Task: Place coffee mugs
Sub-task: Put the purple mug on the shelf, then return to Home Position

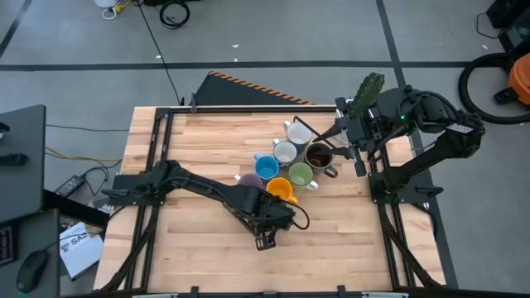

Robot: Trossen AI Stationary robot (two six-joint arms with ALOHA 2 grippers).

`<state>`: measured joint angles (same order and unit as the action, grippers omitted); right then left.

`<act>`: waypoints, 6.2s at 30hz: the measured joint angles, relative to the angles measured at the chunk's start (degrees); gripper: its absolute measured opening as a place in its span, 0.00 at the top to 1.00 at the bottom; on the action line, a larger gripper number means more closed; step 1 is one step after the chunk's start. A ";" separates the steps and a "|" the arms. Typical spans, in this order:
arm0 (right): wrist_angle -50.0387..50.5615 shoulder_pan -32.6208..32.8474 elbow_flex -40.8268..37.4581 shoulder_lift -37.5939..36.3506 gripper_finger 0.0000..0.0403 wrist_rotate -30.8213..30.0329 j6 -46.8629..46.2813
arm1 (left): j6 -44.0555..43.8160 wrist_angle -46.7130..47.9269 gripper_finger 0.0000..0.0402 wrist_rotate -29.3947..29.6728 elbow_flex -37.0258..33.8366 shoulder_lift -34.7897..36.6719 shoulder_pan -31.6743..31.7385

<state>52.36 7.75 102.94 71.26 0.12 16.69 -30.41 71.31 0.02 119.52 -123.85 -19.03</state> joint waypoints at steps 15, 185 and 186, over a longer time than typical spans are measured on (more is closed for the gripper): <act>0.00 -0.01 0.00 0.00 0.67 0.00 -0.02 | 2.55 2.82 0.79 0.90 0.00 0.00 0.00; -73.29 7.89 -102.57 -52.54 0.67 -4.98 -27.04 | 10.09 -86.38 0.98 19.25 -119.08 112.26 12.04; -73.29 7.89 -102.57 -52.54 0.67 -4.98 -27.04 | 10.09 -86.38 0.98 19.26 -119.08 112.26 12.04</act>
<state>-20.93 15.64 0.36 18.72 -4.86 -10.35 -20.32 -15.07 19.28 0.45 -11.60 -6.98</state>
